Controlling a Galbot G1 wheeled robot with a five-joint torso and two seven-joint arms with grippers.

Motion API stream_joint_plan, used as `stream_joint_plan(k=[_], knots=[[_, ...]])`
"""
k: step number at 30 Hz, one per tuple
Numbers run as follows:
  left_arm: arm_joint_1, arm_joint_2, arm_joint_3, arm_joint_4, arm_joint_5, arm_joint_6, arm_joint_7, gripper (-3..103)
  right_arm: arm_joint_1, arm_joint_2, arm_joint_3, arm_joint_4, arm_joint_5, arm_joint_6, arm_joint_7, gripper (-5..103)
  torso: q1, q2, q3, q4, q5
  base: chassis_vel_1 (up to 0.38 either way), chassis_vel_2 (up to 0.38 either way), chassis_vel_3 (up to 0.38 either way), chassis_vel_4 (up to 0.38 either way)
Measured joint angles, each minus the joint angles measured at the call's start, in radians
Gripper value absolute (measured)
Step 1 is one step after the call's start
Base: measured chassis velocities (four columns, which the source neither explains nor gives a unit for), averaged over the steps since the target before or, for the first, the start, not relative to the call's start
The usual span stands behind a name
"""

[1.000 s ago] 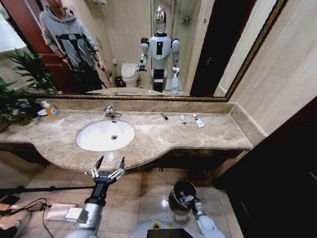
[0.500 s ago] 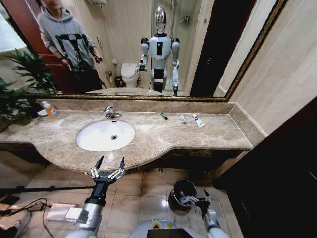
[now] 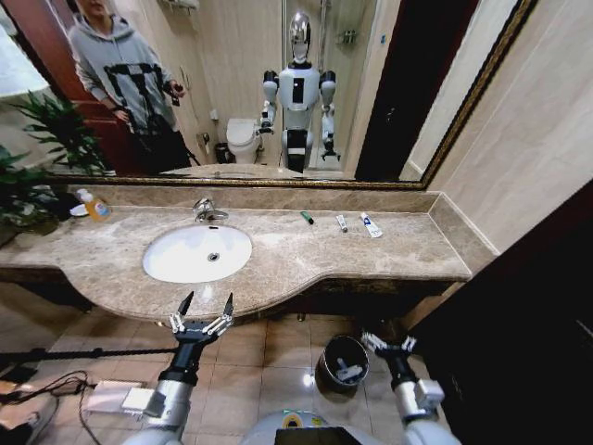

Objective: Pick up the trash from the sink and place it in the trash bin.

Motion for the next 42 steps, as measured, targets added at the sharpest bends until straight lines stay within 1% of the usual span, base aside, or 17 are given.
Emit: stream_joint_plan(k=[1, 5, 6, 8, 9, 10, 14, 15, 17, 19, 20, 23, 28, 31, 32, 34, 42], knots=[[0.000, 0.000, 0.000, 0.000, 0.000, 0.000, 0.000, 100, 0.000, 0.000, 0.000, 0.000, 0.000, 0.000, 0.000, 100, 0.000, 0.000, 0.000, 0.0000, 0.0000, 0.000, 0.000, 0.000, 0.000], [0.000, 0.000, 0.000, 0.000, 0.000, 0.000, 0.000, 100, 0.146, -0.048, -0.002, 0.015, 0.079, -0.103, 0.008, 100, 0.000, 0.000, 0.000, 0.0001, 0.0003, 0.000, 0.000, 0.000, 0.000], [0.000, 0.000, 0.000, 0.000, 0.000, 0.000, 0.000, 100, 0.146, -0.048, -0.002, 0.015, 0.079, -0.103, 0.008, 100, 0.000, 0.000, 0.000, 0.0001, 0.0003, 0.000, 0.000, 0.000, 0.000], [0.000, 0.000, 0.000, 0.000, 0.000, 0.000, 0.000, 100, 0.231, -0.092, -0.002, -0.021, 0.133, -0.141, 0.011, 100, 0.000, 0.000, 0.000, 0.0001, 0.0005, 0.000, 0.000, 0.000, 0.000], [0.000, 0.000, 0.000, 0.000, 0.000, 0.000, 0.000, 100, 0.269, -0.114, -0.002, -0.052, 0.144, -0.146, 0.011, 100, 0.000, 0.000, 0.000, 0.0001, 0.0003, 0.000, 0.000, 0.000, 0.000], [0.000, 0.000, 0.000, 0.000, 0.000, 0.000, 0.000, 100, 0.269, -0.114, -0.002, -0.052, 0.144, -0.146, 0.011, 100, 0.000, 0.000, 0.000, 0.0001, 0.0003, 0.000, 0.000, 0.000, 0.000], [0.000, 0.000, 0.000, 0.000, 0.000, 0.000, 0.000, 100, 0.417, -0.190, -0.016, -0.194, 0.186, -0.157, 0.010, 100, 0.000, 0.000, 0.000, 0.0000, 0.0005, 0.000, 0.000, 0.000, 0.000], [0.000, 0.000, 0.000, 0.000, 0.000, 0.000, 0.000, 100, 0.417, -0.190, -0.016, -0.194, 0.186, -0.157, 0.010, 100, 0.000, 0.000, 0.000, 0.0000, 0.0005, 0.000, 0.000, 0.000, 0.000], [0.000, 0.000, 0.000, 0.000, 0.000, 0.000, 0.000, 100, 0.514, -0.214, -0.027, -0.278, 0.197, -0.167, 0.010, 100, 0.000, 0.000, 0.000, 0.0001, 0.0004, 0.000, 0.000, 0.000, 0.000], [0.000, 0.000, 0.000, 0.000, 0.000, 0.000, 0.000, 100, 0.602, -0.217, -0.036, -0.360, 0.197, -0.185, 0.010, 100, 0.000, 0.000, 0.000, 0.0002, 0.0004, 0.000, 0.000, 0.000, 0.000], [0.000, 0.000, 0.000, 0.000, 0.000, 0.000, 0.000, 100, 0.602, -0.217, -0.036, -0.360, 0.197, -0.185, 0.010, 100, 0.000, 0.000, 0.000, 0.0002, 0.0004, 0.000, 0.000, 0.000, 0.000], [0.000, 0.000, 0.000, 0.000, 0.000, 0.000, 0.000, 100, 0.729, -0.207, -0.050, -0.506, 0.190, -0.197, 0.008, 100, 0.000, 0.000, 0.000, 0.0003, 0.0004, 0.000, 0.000, 0.000, 0.000], [0.000, 0.000, 0.000, 0.000, 0.000, 0.000, 0.000, 100, 0.804, -0.208, -0.057, -0.605, 0.209, -0.198, 0.004, 100, 0.000, 0.000, 0.000, 0.0000, 0.0002, 0.000, 0.000, 0.000, 0.000], [0.000, 0.000, 0.000, 0.000, 0.000, 0.000, 0.000, 100, 0.895, -0.203, -0.064, -0.721, 0.208, -0.188, -0.006, 100, 0.000, 0.000, 0.000, 0.0001, 0.0003, 0.000, 0.000, 0.000, 0.000], [0.000, 0.000, 0.000, 0.000, 0.000, 0.000, 0.000, 100, 0.895, -0.203, -0.064, -0.721, 0.208, -0.188, -0.006, 100, 0.000, 0.000, 0.000, 0.0001, 0.0003, 0.000, 0.000, 0.000, 0.000], [0.000, 0.000, 0.000, 0.000, 0.000, 0.000, 0.000, 100, 0.947, -0.196, -0.070, -0.784, 0.208, -0.186, -0.014, 100, 0.000, 0.000, 0.000, 0.0001, 0.0003, 0.000, 0.000, 0.000, 0.000], [0.000, 0.000, 0.000, 0.000, 0.000, 0.000, 0.000, 100, 1.068, -0.171, -0.075, -0.928, 0.168, -0.174, -0.025, 100, 0.000, 0.000, 0.000, 0.0002, 0.0002, 0.000, 0.000, 0.000, 0.000]])
